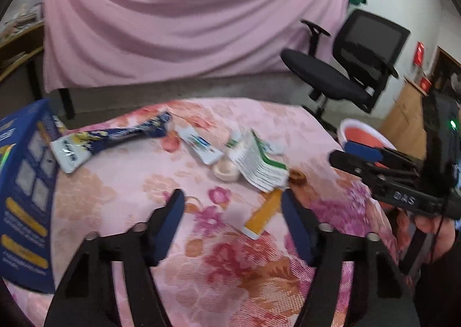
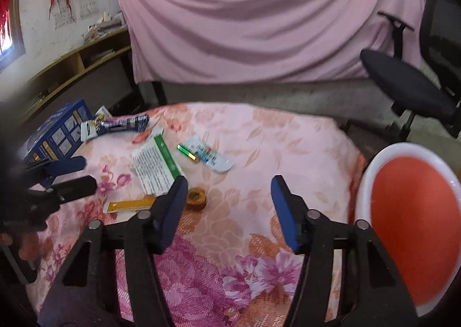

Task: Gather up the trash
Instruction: 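Grasp the yellow strip with the left tool while the right tool grasps the brown round cap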

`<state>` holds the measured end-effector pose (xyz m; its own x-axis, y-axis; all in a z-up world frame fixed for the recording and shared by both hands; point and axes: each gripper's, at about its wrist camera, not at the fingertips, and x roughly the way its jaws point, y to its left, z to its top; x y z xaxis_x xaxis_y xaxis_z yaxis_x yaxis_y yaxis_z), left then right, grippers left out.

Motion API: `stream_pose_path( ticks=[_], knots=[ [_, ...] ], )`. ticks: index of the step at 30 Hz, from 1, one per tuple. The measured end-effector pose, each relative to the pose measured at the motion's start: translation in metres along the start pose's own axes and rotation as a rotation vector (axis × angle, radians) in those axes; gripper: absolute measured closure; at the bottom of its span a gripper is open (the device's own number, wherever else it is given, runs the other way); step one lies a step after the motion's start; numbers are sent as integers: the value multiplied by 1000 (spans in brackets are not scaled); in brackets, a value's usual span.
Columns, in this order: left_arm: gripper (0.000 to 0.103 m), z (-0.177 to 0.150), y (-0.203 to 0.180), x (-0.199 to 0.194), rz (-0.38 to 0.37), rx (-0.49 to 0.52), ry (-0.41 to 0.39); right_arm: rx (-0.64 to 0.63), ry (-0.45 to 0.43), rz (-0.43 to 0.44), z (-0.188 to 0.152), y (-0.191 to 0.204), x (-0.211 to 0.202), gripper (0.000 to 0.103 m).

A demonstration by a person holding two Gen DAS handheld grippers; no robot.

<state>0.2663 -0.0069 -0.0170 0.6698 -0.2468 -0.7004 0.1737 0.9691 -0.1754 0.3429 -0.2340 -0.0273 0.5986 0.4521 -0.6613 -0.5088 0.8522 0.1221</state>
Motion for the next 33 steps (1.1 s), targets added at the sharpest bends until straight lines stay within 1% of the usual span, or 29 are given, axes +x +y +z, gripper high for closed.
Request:
stream_pose_path(
  ticks=[2,3,4,5,7,8,12,16,22,23,24,25,26,33],
  knots=[
    [56,0,-5,7,-32,28,41,-1,53,15,0,0,10,27],
    [59,1,-7,10,-43,36,57,-4,68,21,1,1,13,31],
    [64,1,-9,15,-58,45,82,-10,89,34,1,3,18,34],
    [69,2,-10,20,-73,51,108,-16,107,40,1,4,22,36],
    [73,1,-11,29,-90,56,159,-28,126,44,2,8,26,39],
    [73,2,-12,31,-94,58,167,-38,136,50,2,10,29,40],
    [75,3,-15,33,-108,72,176,-54,164,56,2,15,35,41],
    [83,4,-19,38,-81,98,196,-45,202,72,3,15,46,41],
    [93,3,-20,41,-62,103,201,-39,243,88,3,17,58,43],
    [93,3,-20,41,-63,103,200,-38,246,91,3,18,59,44],
    [93,3,-20,40,-65,101,198,-38,247,94,3,19,59,48],
    [93,3,-19,40,-70,99,196,-37,249,100,3,19,59,55],
    [93,3,-19,39,-73,95,195,-37,249,105,3,19,59,58],
    [93,-1,-17,24,-80,39,171,-45,227,114,0,22,50,58]
  ],
)
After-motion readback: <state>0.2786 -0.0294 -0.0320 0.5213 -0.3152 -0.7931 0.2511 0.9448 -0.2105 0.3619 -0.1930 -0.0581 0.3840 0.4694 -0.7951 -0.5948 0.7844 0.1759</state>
